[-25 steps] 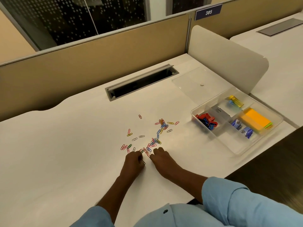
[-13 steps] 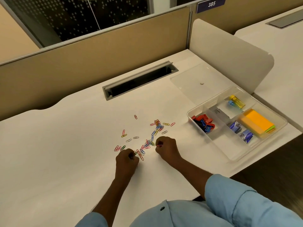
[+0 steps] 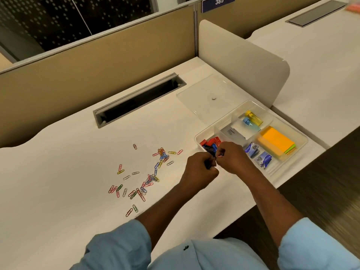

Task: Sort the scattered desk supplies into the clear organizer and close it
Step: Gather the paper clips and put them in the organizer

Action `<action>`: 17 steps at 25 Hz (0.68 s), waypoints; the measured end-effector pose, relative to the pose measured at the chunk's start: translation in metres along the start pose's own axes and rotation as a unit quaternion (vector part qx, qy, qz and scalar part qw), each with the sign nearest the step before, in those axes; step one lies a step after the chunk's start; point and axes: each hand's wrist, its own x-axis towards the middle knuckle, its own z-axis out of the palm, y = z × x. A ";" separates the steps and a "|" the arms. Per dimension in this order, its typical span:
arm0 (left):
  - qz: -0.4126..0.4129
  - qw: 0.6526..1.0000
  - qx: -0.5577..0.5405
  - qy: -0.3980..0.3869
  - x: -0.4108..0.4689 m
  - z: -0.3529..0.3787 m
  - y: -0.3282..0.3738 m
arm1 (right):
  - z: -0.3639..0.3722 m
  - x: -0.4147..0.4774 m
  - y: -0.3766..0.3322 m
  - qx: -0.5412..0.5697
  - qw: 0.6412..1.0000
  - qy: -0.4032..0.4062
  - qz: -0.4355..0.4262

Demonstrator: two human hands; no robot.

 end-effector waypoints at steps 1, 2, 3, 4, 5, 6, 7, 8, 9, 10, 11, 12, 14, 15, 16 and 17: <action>0.007 1.000 -0.002 -0.004 0.006 0.007 0.005 | -0.005 0.000 0.010 -0.003 1.000 0.008 0.021; 0.013 1.000 -0.003 -0.008 0.012 0.014 0.010 | -0.009 -0.001 0.021 -0.005 0.999 0.015 0.040; 0.017 1.000 -0.003 -0.013 0.017 0.021 0.014 | -0.011 -0.002 0.029 -0.009 0.998 0.020 0.052; 0.021 1.000 -0.002 -0.020 0.021 0.027 0.016 | -0.012 -0.002 0.037 -0.016 0.998 0.021 0.058; 0.024 0.999 0.001 -0.026 0.025 0.034 0.018 | -0.013 -0.003 0.044 -0.022 0.998 0.020 0.061; 0.026 0.999 0.005 -0.030 0.028 0.039 0.019 | -0.014 -0.004 0.050 -0.025 0.997 0.020 0.064; 0.026 0.999 0.011 -0.034 0.030 0.045 0.019 | -0.016 -0.005 0.054 -0.026 0.997 0.020 0.067; 0.027 0.999 0.018 -0.042 0.032 0.049 0.019 | -0.016 -0.006 0.058 -0.026 0.997 0.019 0.069; 0.028 0.998 0.027 -0.055 0.033 0.052 0.018 | -0.017 -0.007 0.059 -0.029 0.997 0.017 0.068; 0.030 0.997 0.037 -0.069 0.034 0.054 0.018 | -0.018 -0.006 0.060 -0.032 0.997 0.011 0.068; 0.030 0.995 0.043 -0.079 0.034 0.055 0.017 | -0.018 -0.006 0.060 -0.036 0.997 0.004 0.072; 0.031 0.995 0.045 -0.082 0.033 0.055 0.017 | -0.018 -0.005 0.059 -0.039 0.996 -0.004 0.081; 0.033 0.996 0.045 -0.068 0.031 0.053 0.017 | -0.019 -0.003 0.056 -0.047 0.994 -0.014 0.098; 0.031 0.997 0.043 -0.058 0.030 0.051 0.017 | -0.018 -0.002 0.053 -0.048 0.994 -0.011 0.100; 0.026 0.998 0.041 -0.047 0.028 0.048 0.016 | -0.016 -0.002 0.051 -0.046 0.994 0.003 0.097; 0.020 0.998 0.038 -0.038 0.026 0.045 0.014 | -0.014 -0.003 0.048 -0.040 0.995 0.021 0.092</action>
